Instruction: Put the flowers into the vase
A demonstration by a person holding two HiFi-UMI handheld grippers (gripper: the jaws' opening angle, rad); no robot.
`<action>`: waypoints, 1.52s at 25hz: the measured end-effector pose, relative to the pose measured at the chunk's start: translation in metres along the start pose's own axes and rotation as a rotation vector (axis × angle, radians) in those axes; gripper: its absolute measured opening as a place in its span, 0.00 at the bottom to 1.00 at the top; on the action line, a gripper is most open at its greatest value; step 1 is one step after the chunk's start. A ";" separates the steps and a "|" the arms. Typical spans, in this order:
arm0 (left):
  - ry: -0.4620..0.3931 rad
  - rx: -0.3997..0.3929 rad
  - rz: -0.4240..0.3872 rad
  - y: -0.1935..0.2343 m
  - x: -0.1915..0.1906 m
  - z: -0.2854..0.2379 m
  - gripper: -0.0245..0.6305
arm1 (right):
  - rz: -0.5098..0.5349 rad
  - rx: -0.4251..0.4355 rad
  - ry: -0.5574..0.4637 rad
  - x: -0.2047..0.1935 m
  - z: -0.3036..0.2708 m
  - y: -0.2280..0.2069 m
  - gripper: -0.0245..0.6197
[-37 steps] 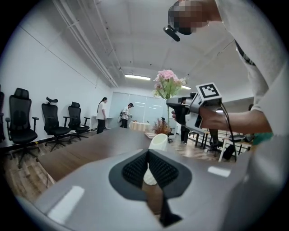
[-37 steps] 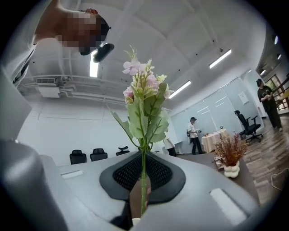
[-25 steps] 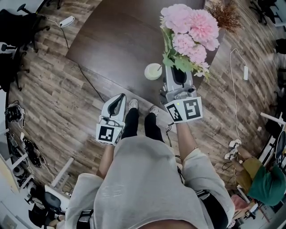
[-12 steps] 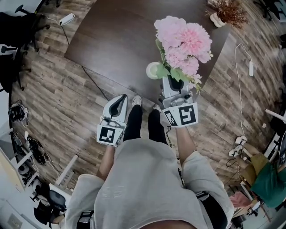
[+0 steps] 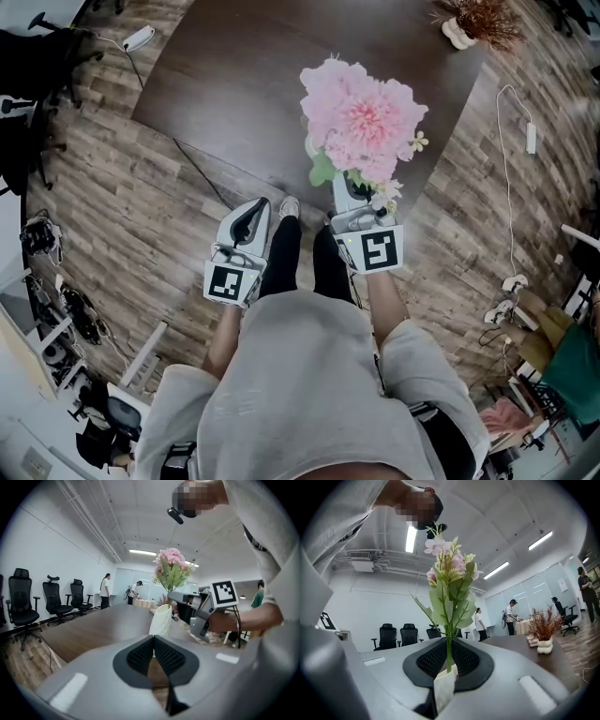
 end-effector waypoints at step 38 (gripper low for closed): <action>0.007 -0.014 -0.005 -0.001 0.001 -0.013 0.05 | 0.079 0.021 0.236 -0.073 0.000 0.007 0.47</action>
Point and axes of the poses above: the fingertips, and each gripper's own axes: z backward along the fingers, y to its left, x out of its top, the point moved 1 cm from there along z, backward along the fingers, and after that the axes turned 9 degrees about z, right-handed, at the moved point
